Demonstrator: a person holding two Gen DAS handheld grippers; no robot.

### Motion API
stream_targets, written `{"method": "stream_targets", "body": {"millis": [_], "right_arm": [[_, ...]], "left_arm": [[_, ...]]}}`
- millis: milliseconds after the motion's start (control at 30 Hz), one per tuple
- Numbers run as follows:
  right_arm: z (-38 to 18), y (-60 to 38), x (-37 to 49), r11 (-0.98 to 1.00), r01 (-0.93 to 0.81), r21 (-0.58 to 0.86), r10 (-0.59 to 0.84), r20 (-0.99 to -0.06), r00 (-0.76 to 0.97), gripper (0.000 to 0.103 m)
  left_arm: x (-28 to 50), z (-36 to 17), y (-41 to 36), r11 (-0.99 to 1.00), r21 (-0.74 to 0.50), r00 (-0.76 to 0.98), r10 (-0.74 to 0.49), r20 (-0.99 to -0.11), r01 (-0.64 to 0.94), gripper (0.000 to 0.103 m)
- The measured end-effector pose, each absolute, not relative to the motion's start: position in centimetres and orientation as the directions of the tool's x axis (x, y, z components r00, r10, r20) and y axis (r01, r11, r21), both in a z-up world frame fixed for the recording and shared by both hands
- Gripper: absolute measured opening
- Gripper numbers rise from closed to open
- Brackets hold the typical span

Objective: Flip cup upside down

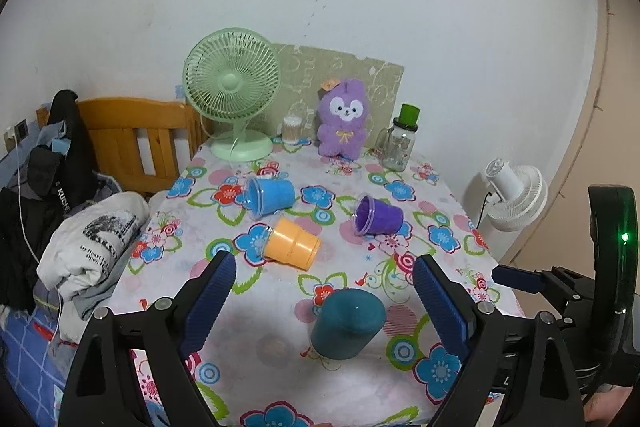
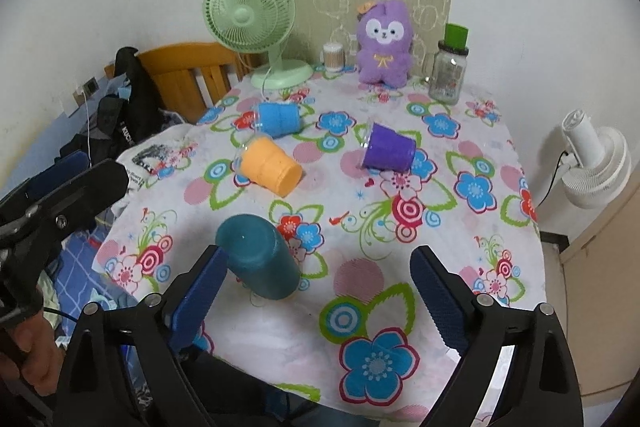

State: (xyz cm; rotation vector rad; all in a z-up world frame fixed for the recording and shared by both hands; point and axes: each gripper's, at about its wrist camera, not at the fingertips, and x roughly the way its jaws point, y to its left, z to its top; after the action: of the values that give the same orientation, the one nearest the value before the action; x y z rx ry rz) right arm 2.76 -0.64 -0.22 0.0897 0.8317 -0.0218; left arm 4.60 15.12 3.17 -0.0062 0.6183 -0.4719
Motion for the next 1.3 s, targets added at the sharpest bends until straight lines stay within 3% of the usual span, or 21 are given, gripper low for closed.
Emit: {"method": "stream_targets", "body": {"millis": [300, 1300], "right_arm": [[0.4, -0.7, 1.5, 0.991, 0.071, 0.117, 0.026, -0.672, 0.740, 0.099], [1.3, -1.0, 1.4, 0.990, 0.121, 0.067, -0.056, -0.609, 0.791, 0.102]], "left_arm": [[3.1, 3.3, 15.7, 0.883, -0.124, 0.744, -0.450, -0.494, 0.452, 0.103], [3.8, 2.5, 16.6, 0.908, -0.104, 0.778, -0.402, -0.484, 0.405, 0.103]]}}
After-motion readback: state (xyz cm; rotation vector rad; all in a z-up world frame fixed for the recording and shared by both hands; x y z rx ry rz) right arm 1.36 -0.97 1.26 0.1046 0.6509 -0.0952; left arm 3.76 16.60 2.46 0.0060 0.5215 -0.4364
